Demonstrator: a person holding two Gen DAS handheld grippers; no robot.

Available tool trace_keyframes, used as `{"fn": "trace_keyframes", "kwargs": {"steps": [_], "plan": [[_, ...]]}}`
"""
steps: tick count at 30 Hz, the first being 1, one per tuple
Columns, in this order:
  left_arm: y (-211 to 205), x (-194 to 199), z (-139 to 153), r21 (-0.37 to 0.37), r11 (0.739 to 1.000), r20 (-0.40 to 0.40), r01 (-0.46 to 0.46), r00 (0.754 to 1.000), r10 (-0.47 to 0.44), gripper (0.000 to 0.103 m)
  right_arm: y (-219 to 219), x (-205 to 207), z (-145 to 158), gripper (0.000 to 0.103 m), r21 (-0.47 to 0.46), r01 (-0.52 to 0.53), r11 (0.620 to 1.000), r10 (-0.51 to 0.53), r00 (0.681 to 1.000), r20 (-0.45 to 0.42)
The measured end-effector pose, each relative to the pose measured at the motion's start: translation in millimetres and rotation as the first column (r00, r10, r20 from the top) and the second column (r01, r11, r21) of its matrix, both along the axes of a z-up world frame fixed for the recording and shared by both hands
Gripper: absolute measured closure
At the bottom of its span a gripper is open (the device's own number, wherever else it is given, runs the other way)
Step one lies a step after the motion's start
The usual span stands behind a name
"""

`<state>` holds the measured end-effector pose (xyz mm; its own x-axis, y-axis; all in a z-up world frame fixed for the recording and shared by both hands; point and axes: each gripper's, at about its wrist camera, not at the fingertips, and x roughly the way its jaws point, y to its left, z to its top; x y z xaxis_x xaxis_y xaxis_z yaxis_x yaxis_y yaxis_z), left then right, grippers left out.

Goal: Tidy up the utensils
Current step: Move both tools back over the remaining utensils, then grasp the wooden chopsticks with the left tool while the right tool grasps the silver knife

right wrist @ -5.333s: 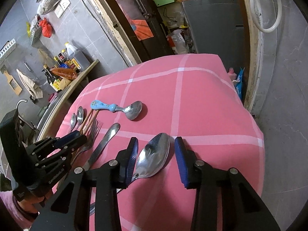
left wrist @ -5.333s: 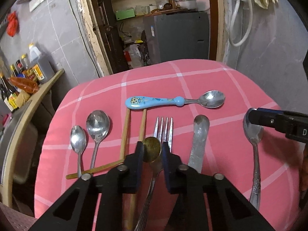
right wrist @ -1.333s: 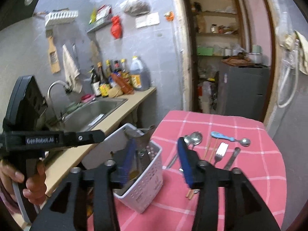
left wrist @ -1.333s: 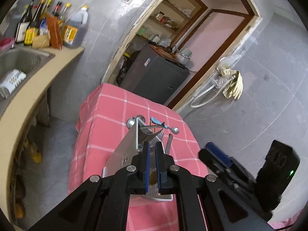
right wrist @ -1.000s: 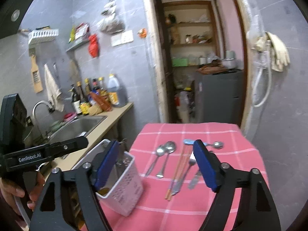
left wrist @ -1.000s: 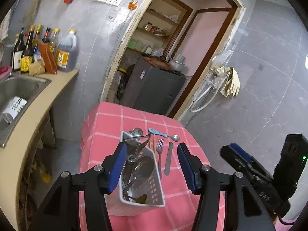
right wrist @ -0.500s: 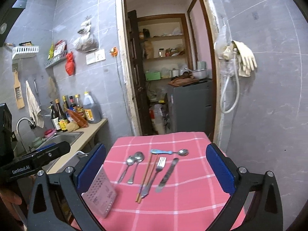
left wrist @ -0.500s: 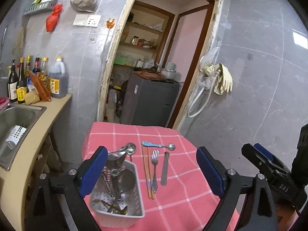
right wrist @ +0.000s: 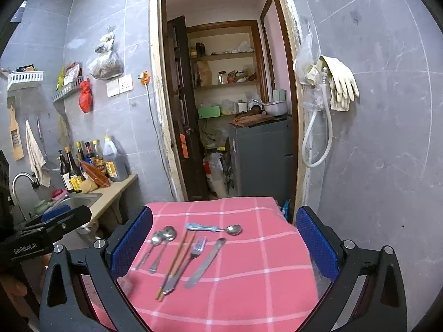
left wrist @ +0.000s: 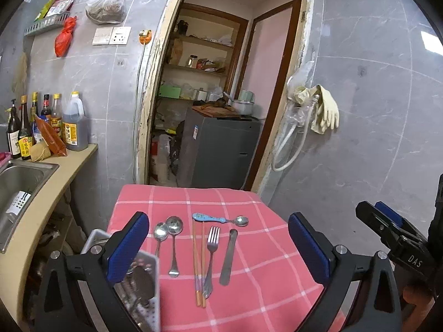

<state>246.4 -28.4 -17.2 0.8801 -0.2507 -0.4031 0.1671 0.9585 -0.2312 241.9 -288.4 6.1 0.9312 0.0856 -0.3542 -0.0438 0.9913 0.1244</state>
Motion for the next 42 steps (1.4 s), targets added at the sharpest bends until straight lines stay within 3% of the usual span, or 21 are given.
{"fn": "trace_keyframes", "kwargs": {"steps": [10, 19, 22, 26, 35, 42], "plan": [[-43.8, 55.7, -21.2, 0.044, 0.997, -0.034, -0.056, 0.998, 0.058, 0.002, -49.3, 77.3, -37.0, 0.001, 0.025, -0.080, 0.996, 0.081, 0.995, -0.065], [-62.7, 109.6, -67.6, 0.061, 0.995, -0.127, -0.078, 0.988, 0.085, 0.002, -69.1, 145.6, -99.7, 0.002, 0.086, -0.133, 0.987, 0.147, 0.974, -0.174], [-64.0, 126.6, -85.2, 0.061, 0.995, -0.166, -0.081, 0.982, 0.090, 0.003, -64.6, 162.9, -121.8, 0.010, 0.108, -0.162, 0.981, 0.182, 0.959, -0.215], [-58.9, 148.1, -109.9, 0.043, 0.995, -0.231, -0.089, 0.968, 0.097, 0.014, -53.9, 178.8, -149.9, 0.027, 0.137, -0.205, 0.969, 0.235, 0.935, -0.267], [-49.3, 178.9, -159.8, 0.046, 0.992, -0.390, -0.119, 0.912, 0.128, 0.037, -14.8, 207.7, -203.4, 0.060, 0.182, -0.332, 0.926, 0.378, 0.840, -0.390], [-45.8, 196.1, -183.3, 0.054, 0.991, -0.485, -0.126, 0.864, 0.136, 0.054, 8.2, 219.3, -231.5, 0.071, 0.226, -0.375, 0.899, 0.437, 0.765, -0.473]]}}
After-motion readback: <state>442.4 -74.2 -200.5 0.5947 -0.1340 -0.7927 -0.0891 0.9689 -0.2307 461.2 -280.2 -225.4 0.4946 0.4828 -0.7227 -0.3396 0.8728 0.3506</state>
